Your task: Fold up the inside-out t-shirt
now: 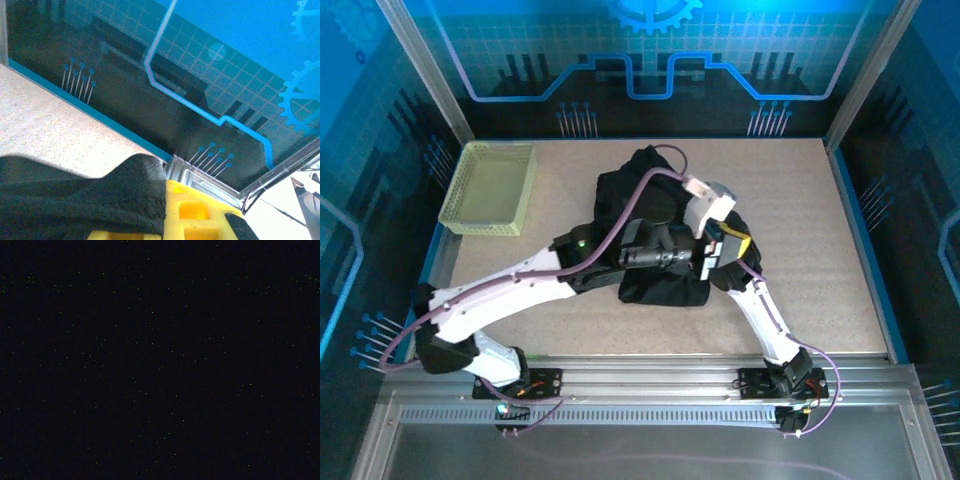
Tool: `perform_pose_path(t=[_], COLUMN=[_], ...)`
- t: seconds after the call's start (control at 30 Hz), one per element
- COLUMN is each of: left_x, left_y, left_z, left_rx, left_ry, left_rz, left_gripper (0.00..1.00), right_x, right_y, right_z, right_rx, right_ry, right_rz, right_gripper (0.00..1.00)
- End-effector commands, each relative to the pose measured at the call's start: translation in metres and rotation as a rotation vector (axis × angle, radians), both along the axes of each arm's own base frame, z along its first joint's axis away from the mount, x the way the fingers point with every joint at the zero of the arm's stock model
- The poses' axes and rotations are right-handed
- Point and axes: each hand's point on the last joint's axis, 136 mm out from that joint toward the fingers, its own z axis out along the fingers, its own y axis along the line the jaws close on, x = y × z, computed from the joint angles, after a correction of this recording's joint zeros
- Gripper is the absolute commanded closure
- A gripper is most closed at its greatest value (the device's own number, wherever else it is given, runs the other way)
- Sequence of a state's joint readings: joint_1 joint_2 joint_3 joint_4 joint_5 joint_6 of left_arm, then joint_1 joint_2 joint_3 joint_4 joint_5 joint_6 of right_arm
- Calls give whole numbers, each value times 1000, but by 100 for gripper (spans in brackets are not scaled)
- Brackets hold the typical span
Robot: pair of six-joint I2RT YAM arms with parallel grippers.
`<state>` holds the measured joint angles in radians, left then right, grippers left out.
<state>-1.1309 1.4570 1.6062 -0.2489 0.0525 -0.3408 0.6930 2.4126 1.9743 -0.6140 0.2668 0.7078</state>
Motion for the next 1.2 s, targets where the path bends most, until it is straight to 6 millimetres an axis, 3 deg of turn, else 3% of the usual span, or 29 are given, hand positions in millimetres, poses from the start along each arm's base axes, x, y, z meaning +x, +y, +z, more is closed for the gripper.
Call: perform_pose_path(t=[0.0,0.2,0.27,0.47,0.63,0.83,0.97,1.03,1.17], left_x=[24,85,105,150,163,170,176,179,192], left_y=[39,125,161,272,327,371,389,396,390], left_z=[5,-38,-63,-153,-200,-253,-284,-299,-315], left_rx=[-37,18,59,130,140,219,285,302,331], left_ry=[-8,76,118,380,522,683,769,825,892], left_rz=[139,462,600,970,1140,1297,1373,1399,1374], left_gripper=[100,100,100,100,100,100,100,100,100], right_x=[-26,-28,-32,-49,-60,-71,-85,-92,-99], right_y=[-38,-45,-47,-62,-75,-89,-81,-82,-85], right_z=[-36,1,13,30,43,78,101,103,85], right_rx=[-38,121,155,161,186,248,315,309,283], right_ry=[130,29,8,-23,-67,-127,-133,-122,-95], right_rz=[-56,-43,-32,-32,-41,-22,64,75,85], right_gripper=[72,93,99,100,100,100,100,100,100])
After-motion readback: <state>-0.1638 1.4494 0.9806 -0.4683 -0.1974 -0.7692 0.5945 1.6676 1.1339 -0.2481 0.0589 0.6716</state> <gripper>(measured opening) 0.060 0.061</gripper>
